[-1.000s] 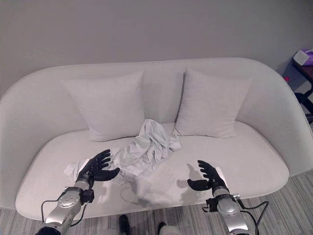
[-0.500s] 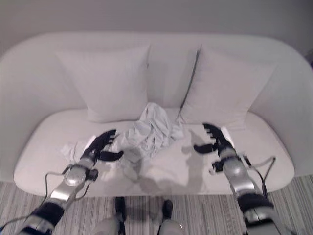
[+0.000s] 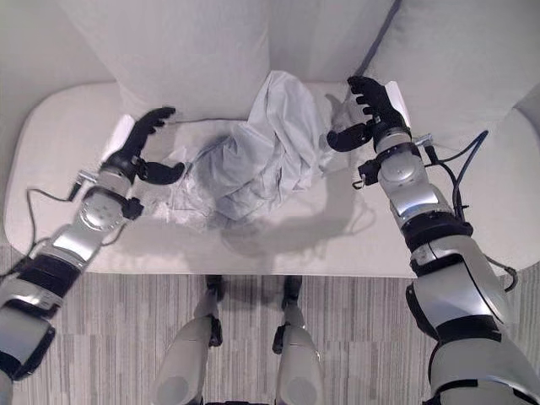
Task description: Hang the clothes on the sofa on the clothes rack.
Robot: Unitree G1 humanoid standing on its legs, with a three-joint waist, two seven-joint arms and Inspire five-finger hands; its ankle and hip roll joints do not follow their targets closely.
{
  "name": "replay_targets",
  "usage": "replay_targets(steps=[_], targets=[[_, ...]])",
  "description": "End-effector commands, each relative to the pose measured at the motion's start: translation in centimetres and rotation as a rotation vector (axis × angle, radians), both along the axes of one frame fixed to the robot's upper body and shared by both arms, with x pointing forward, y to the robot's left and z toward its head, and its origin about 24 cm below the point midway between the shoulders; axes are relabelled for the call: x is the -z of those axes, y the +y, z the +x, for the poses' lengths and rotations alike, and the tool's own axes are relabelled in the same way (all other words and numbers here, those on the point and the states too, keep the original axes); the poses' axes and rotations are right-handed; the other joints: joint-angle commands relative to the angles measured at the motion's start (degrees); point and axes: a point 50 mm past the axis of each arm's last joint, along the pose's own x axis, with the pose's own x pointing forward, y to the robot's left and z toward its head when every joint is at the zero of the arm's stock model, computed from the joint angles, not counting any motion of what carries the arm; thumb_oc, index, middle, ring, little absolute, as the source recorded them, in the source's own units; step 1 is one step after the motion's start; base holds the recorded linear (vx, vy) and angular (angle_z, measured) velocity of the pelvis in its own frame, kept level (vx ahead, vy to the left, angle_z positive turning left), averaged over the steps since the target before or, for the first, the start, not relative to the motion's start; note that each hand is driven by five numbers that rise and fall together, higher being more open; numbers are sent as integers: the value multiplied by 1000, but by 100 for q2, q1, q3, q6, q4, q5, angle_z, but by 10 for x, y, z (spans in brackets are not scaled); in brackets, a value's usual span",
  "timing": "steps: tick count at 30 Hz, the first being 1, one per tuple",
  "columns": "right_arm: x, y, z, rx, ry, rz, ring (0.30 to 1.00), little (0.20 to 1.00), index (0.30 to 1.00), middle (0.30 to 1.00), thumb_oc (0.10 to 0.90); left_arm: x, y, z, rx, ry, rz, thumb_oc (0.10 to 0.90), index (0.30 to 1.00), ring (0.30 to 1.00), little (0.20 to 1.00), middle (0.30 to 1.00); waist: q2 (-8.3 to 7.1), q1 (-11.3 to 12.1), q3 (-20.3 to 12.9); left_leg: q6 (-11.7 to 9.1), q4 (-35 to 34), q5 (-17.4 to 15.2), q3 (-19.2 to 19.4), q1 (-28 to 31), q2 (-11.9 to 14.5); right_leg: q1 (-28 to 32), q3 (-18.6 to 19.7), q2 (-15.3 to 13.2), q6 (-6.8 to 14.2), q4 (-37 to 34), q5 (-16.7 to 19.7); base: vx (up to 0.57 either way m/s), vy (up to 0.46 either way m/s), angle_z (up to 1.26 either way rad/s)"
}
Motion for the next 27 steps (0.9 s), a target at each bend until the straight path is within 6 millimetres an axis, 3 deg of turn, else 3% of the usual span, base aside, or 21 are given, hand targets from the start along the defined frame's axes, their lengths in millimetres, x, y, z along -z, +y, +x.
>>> replay_targets(steps=[1,7,12,21,24,27], targets=[[-74,-5,-9,2,-229,-49,900,900,900,900,800,-51,4,-6,14,-235,62,800,900,900,900,900,-247,107,-273,-510,34,-439,72,114,127,-303,232,-360,372,37,61,8,0,9],[-81,-2,-11,-13,-240,-68,900,900,900,900,800,-46,22,-12,-35,-221,68,800,900,900,900,900,-157,153,-217,-540,34,-395,44,-89,106,-504,211,-370,388,37,94,2,-3,1],[-80,0,-13,-32,-243,-104,900,900,900,900,800,-23,38,-23,-60,-161,40,800,900,900,900,900,-95,233,-154,-550,34,-384,-5,-135,101,-523,179,-375,369,37,86,13,-3,0],[-89,-5,-15,1,-265,-140,900,900,900,900,800,4,55,-24,-131,-72,69,800,900,900,900,900,-144,248,-29,-600,34,-350,-63,-228,141,-613,157,-316,360,37,79,-3,-8,2],[-96,-2,-16,1,-283,-147,900,900,900,900,800,0,56,-20,-150,-79,86,800,900,900,900,900,-167,238,-1,-617,34,-331,-82,-301,157,-675,155,-298,362,37,87,-13,-33,6],[-105,6,-14,-6,-297,-162,900,900,900,900,800,-17,52,-8,-173,-117,61,800,900,900,900,900,-201,200,84,-652,34,-299,-131,-442,178,-795,132,-261,364,37,96,-22,-34,6]])
